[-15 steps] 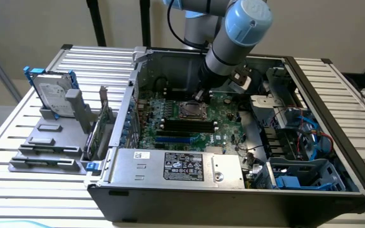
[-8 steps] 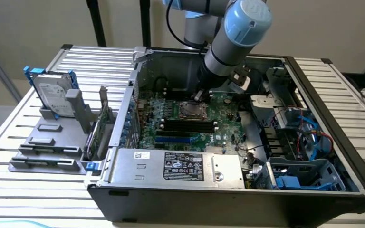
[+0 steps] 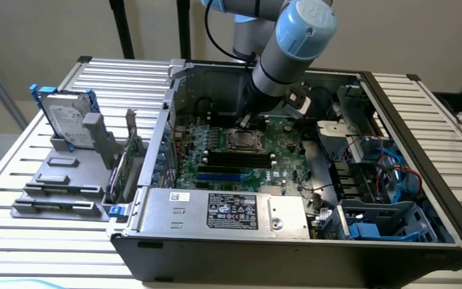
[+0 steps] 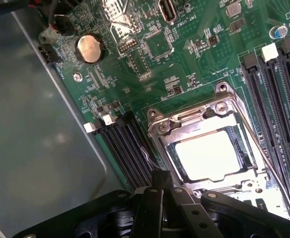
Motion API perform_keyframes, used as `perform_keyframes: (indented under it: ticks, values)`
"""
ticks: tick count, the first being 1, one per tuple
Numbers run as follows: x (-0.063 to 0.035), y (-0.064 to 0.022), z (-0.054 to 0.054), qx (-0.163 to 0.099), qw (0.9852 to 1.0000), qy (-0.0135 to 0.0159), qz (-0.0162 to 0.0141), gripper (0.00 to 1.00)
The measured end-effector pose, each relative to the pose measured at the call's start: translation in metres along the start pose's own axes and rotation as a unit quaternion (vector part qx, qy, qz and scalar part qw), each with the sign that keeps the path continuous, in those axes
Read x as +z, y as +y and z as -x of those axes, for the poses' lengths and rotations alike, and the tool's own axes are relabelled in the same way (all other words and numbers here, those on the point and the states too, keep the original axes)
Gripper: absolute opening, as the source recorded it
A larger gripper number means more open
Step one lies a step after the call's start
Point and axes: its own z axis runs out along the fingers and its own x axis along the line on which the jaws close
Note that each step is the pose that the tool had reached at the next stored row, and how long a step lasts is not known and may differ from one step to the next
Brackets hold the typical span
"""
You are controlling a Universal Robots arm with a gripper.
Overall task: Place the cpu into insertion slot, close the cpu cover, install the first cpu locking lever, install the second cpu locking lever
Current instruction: 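Install the first cpu locking lever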
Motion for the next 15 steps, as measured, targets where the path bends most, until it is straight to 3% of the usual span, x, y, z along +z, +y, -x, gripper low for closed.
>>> perform_keyframes:
  ticks: [15]
  values:
    - [0.0036,-0.0005,-0.0025,0.000,1.0000,0.0003,-0.0002,0.11]
